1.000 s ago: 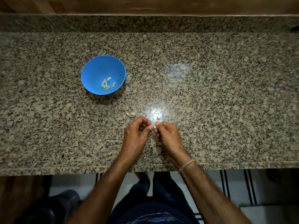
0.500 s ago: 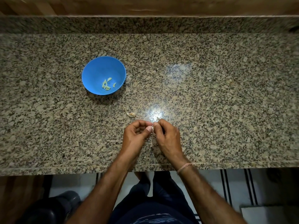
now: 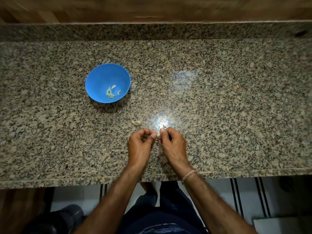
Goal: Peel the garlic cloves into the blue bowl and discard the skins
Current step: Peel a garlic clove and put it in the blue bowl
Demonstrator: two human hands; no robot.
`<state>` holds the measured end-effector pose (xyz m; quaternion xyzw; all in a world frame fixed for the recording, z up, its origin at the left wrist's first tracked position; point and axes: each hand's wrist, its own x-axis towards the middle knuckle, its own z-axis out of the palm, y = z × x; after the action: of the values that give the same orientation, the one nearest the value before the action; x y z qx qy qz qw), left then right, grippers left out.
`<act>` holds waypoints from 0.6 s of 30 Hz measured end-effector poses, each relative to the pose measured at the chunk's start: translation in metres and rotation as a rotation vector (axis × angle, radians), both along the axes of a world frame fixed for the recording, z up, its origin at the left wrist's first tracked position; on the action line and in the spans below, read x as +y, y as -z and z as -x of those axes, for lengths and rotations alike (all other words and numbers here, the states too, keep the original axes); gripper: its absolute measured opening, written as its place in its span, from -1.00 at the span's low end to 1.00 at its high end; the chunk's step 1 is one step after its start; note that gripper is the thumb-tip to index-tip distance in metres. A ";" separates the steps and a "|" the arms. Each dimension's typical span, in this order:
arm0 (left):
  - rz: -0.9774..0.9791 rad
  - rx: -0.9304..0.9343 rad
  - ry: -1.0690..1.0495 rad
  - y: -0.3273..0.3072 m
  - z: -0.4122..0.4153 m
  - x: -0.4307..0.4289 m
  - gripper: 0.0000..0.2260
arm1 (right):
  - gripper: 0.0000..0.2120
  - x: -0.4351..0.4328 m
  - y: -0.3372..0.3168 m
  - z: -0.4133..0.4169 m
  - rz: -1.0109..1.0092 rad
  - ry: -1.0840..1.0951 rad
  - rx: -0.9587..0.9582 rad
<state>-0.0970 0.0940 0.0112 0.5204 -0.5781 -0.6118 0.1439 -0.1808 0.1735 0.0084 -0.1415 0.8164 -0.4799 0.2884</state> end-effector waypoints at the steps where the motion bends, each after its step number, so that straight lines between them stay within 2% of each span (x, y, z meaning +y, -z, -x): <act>1: 0.081 -0.027 0.029 -0.002 0.000 -0.001 -0.96 | -0.66 0.001 0.001 -0.001 -0.004 -0.008 0.039; 3: 0.124 -0.045 0.020 -0.003 -0.001 -0.003 -0.95 | -0.64 0.003 0.002 0.000 -0.020 -0.033 0.142; 5: 0.075 -0.026 -0.022 -0.003 -0.001 -0.008 -0.93 | -0.66 0.005 0.005 0.006 -0.032 -0.072 0.238; 9: -0.013 0.043 -0.062 -0.001 -0.003 -0.012 -0.90 | -0.90 0.008 0.018 0.014 -0.106 -0.182 0.355; 12: -0.022 0.052 -0.075 0.001 -0.004 -0.012 -0.93 | -0.77 0.010 0.018 0.013 -0.107 -0.222 0.390; 14: -0.017 0.057 -0.069 0.001 -0.004 -0.012 -0.94 | -0.74 0.010 0.012 0.012 -0.035 -0.185 0.317; 18: -0.030 0.061 -0.021 0.002 -0.004 -0.013 -0.94 | -0.84 0.005 0.003 0.012 0.153 -0.118 -0.114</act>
<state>-0.0928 0.0813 0.0093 0.5098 -0.5587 -0.6343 0.1600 -0.1927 0.1788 0.0052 -0.1835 0.7499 -0.5302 0.3504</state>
